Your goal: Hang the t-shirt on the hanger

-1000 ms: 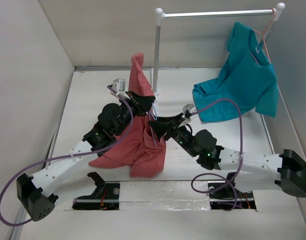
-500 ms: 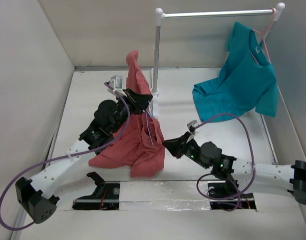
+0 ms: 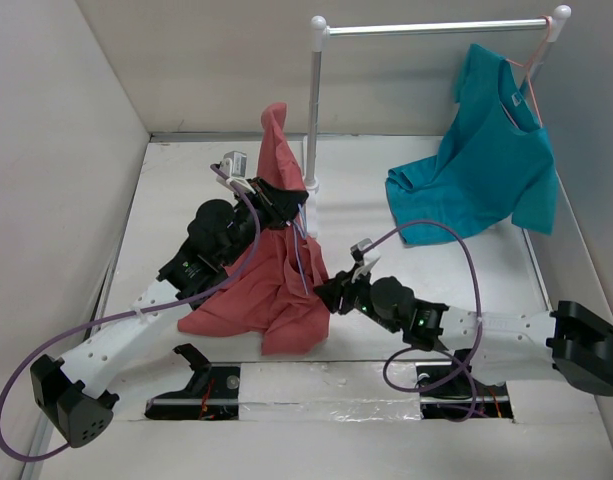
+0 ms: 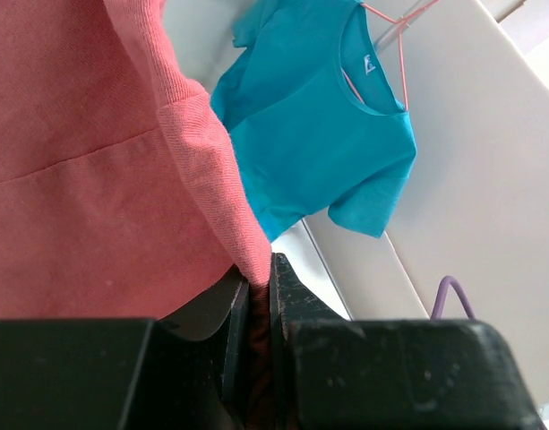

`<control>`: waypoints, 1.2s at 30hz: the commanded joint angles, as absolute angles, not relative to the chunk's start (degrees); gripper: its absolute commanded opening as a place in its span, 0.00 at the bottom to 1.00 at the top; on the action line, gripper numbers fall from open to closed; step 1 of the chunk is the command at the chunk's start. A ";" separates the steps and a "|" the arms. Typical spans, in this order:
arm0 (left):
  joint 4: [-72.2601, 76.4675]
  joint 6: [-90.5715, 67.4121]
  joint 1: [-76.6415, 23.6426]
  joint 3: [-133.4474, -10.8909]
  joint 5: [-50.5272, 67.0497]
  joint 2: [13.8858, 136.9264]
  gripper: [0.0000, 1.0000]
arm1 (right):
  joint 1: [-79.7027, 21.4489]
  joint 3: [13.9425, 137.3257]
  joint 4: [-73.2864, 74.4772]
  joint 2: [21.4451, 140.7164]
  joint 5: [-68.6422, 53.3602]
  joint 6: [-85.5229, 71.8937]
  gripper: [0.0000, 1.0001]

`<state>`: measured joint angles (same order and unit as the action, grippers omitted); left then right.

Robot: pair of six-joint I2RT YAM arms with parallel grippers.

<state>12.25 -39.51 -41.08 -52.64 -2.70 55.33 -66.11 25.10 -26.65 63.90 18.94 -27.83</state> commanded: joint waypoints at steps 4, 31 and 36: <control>15.66 -39.38 -40.78 -56.59 -0.79 54.75 0.00 | -66.53 28.83 -30.31 67.32 25.04 -26.71 0.43; 24.78 -40.52 -36.04 -58.29 -2.90 63.19 0.00 | -88.76 27.68 -14.43 60.14 31.63 -40.61 0.00; 27.68 -42.89 -36.04 -51.34 -1.59 63.98 0.00 | -89.30 39.86 -4.32 51.16 34.10 -34.64 0.00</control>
